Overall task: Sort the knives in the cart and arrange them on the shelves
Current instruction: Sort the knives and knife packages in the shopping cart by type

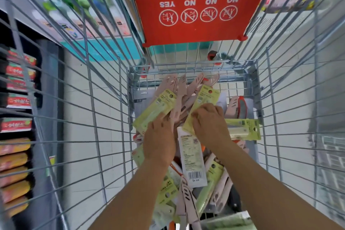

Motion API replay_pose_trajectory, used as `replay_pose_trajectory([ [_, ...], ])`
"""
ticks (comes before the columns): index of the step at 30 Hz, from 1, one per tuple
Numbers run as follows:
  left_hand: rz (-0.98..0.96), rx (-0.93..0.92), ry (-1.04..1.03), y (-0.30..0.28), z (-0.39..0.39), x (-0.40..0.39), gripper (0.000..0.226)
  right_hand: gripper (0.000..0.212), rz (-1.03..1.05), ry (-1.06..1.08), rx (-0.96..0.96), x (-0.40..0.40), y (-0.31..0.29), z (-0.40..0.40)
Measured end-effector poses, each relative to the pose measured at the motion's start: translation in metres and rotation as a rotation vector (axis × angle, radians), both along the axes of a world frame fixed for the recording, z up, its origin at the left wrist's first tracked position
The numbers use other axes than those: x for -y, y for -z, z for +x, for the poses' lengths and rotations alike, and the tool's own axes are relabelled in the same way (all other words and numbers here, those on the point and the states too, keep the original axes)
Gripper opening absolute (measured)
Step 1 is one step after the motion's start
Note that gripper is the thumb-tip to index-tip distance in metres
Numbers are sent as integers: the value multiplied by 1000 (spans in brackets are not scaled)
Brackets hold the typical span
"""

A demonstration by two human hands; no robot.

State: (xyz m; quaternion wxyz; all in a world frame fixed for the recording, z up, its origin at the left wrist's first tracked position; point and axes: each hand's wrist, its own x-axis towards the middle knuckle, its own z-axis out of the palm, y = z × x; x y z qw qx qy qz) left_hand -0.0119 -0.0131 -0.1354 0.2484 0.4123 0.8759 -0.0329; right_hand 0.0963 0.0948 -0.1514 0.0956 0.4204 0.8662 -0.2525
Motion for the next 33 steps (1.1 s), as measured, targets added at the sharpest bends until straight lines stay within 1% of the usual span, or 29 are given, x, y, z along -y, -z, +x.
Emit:
replay_pose_trajectory([
  [2,52,-23,13,-1,-5,2,44,33,43,46,-35,1,-3,-6],
  [5,206,12,106,7,-17,-21,50,54,13,13,-13,-10,5,-22],
  [7,199,41,132,18,-25,-45,56,59,8,-53,44,-23,16,-37],
  [9,114,93,106,31,-36,-64,62,63,19,-55,60,-37,26,-49],
  [10,51,126,98,39,-42,-68,62,64,20,-52,78,-43,30,-54],
  [12,-53,165,121,50,-48,-69,59,57,13,-79,148,-48,39,-55],
  [14,-84,171,135,56,-44,-62,56,53,5,-104,199,-44,46,-49],
  [17,-71,192,107,55,-28,-45,56,57,-14,-129,203,-23,46,-37],
  [21,-113,208,116,45,-12,-16,66,69,-79,-140,239,6,36,-24],
  [25,-81,191,118,33,1,8,62,63,-65,-111,180,34,26,-13],
  [29,-76,174,121,25,-2,8,68,64,-120,-131,142,45,18,-5],
  [33,-38,124,52,18,-2,-10,55,58,-139,-90,34,39,9,-7],
])
